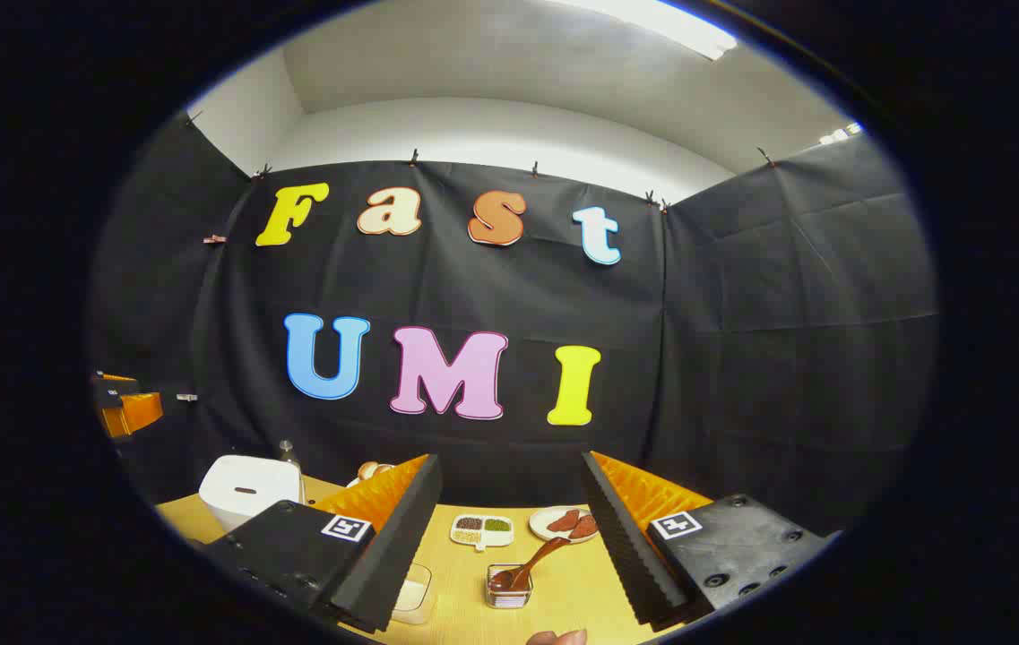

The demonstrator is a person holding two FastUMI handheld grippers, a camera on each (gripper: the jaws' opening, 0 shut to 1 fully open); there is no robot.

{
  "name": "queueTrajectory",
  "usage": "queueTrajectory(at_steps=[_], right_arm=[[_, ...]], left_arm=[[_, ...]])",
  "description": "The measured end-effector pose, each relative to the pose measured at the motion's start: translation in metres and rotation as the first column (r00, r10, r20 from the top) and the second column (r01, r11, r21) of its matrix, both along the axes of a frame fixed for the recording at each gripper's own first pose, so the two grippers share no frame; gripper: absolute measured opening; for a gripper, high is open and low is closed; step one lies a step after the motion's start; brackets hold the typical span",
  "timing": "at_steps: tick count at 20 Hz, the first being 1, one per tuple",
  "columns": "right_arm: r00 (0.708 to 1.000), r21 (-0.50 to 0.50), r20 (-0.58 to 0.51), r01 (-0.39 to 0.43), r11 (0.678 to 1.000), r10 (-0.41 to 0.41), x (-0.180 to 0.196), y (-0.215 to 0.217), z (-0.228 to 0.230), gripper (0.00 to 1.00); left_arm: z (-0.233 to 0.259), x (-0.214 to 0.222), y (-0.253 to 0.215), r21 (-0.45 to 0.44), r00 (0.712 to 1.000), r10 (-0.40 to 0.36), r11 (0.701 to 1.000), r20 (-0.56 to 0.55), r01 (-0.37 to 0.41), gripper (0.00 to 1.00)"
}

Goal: Close the left gripper, press the button to open the rice cooker; take a wooden spoon from the chopstick holder with the right hand, scoop a spoonful of rice and pour it into the rice cooker, then put the wooden spoon back into the chopstick holder.

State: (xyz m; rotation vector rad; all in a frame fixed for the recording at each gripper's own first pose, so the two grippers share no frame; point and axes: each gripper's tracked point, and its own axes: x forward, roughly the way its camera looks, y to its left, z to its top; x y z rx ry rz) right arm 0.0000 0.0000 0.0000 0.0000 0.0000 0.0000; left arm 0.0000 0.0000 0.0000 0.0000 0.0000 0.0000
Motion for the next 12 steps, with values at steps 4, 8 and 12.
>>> queueTrajectory(at_steps=[4, 8, 12], right_arm=[[1.0, -0.027, -0.01, -0.007, 1.0, 0.007, 0.002, 0.006, -0.008, 0.97], [1.0, -0.035, -0.021, -0.01, 0.999, 0.01, 0.002, 0.009, -0.016, 0.97], [1.0, -0.022, -0.026, -0.004, 1.0, 0.004, 0.004, 0.009, -0.018, 0.97]], left_arm=[[0.0, 0.001, 0.002, 0.018, 1.0, -0.009, 1.0, 0.0, 0.009, 0.95], [0.0, 0.002, 0.0, 0.052, 1.0, -0.027, 0.998, 0.007, 0.027, 0.95], [-0.001, 0.004, 0.0, 0.054, 0.999, -0.035, 0.998, 0.012, 0.034, 0.95]])
